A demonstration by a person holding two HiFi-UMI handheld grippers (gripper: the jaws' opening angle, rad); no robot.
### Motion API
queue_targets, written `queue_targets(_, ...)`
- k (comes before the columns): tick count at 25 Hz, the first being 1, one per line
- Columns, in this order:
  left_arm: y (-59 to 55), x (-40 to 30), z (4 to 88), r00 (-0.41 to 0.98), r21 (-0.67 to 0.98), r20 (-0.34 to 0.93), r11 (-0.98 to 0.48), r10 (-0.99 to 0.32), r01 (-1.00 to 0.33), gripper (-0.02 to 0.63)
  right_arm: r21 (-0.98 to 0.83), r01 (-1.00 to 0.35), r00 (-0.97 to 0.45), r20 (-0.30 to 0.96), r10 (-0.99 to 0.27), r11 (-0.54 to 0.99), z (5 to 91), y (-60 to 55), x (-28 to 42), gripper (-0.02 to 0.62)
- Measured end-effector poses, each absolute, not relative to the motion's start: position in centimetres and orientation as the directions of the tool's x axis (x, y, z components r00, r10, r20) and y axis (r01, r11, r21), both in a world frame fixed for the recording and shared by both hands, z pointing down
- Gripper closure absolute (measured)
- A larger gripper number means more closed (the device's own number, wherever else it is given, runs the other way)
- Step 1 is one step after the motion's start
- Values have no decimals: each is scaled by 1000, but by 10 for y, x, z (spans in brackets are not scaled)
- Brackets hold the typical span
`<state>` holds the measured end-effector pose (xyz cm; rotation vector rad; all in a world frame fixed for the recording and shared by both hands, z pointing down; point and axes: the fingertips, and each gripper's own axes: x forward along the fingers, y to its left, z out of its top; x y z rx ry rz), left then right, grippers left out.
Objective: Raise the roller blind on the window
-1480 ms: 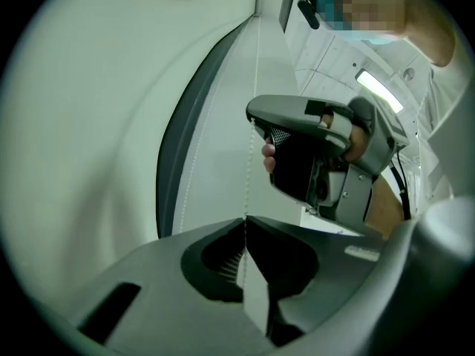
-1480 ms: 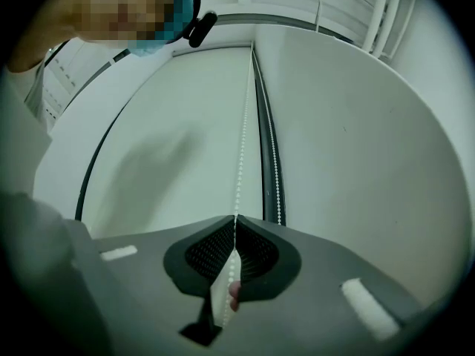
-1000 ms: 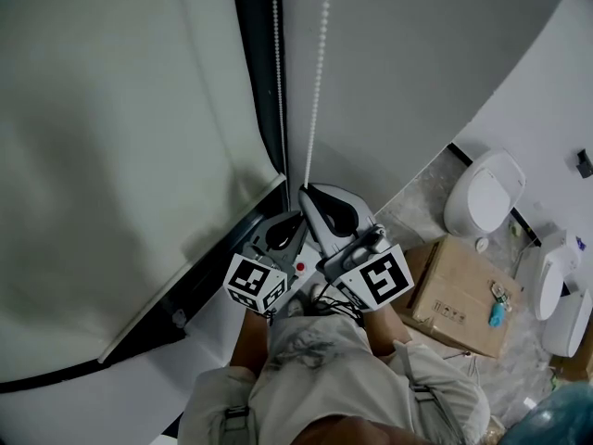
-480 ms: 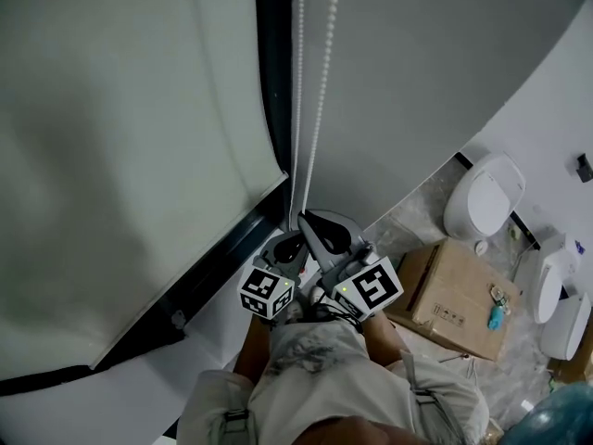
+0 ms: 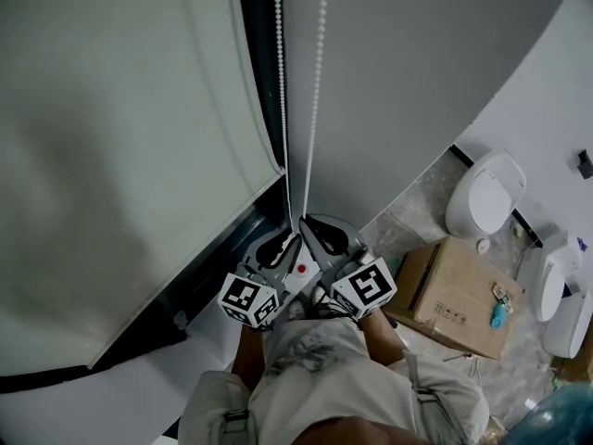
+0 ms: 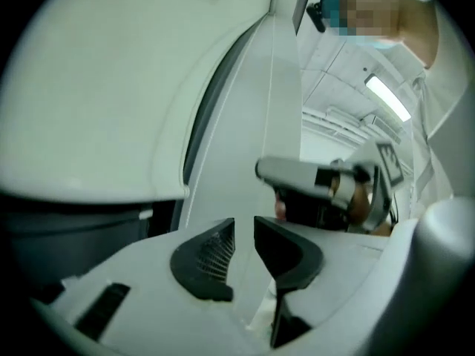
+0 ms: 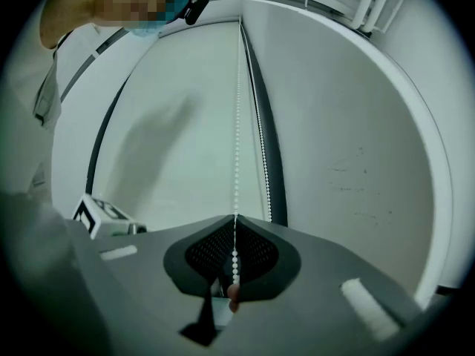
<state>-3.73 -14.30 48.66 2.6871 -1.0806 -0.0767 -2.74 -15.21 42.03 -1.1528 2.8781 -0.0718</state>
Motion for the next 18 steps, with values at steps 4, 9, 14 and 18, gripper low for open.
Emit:
queue_targets(4,-145,-50,377,728,130,-139,-741,-672,-659,508,-55,-684,-728,-24,-685,728,420,-150,-27,578)
queue_targets(9,-144,-23,282,774,-26,-244,-794,-584,-607,494,-45,-668,-742,-40,-669,743,415,-143,-32,578)
queue_targets(14,-152,-14,257,763,-55,-261,-780,-591,-623,534,-34,-665,-744,-64,-665,746,414,-142,-34,578)
queue_targets(18,-154,-14,254,743,-73,-249,-753,-621,-654,586,-25,-661,-748,-63,-661,750,415,-141,-34,578)
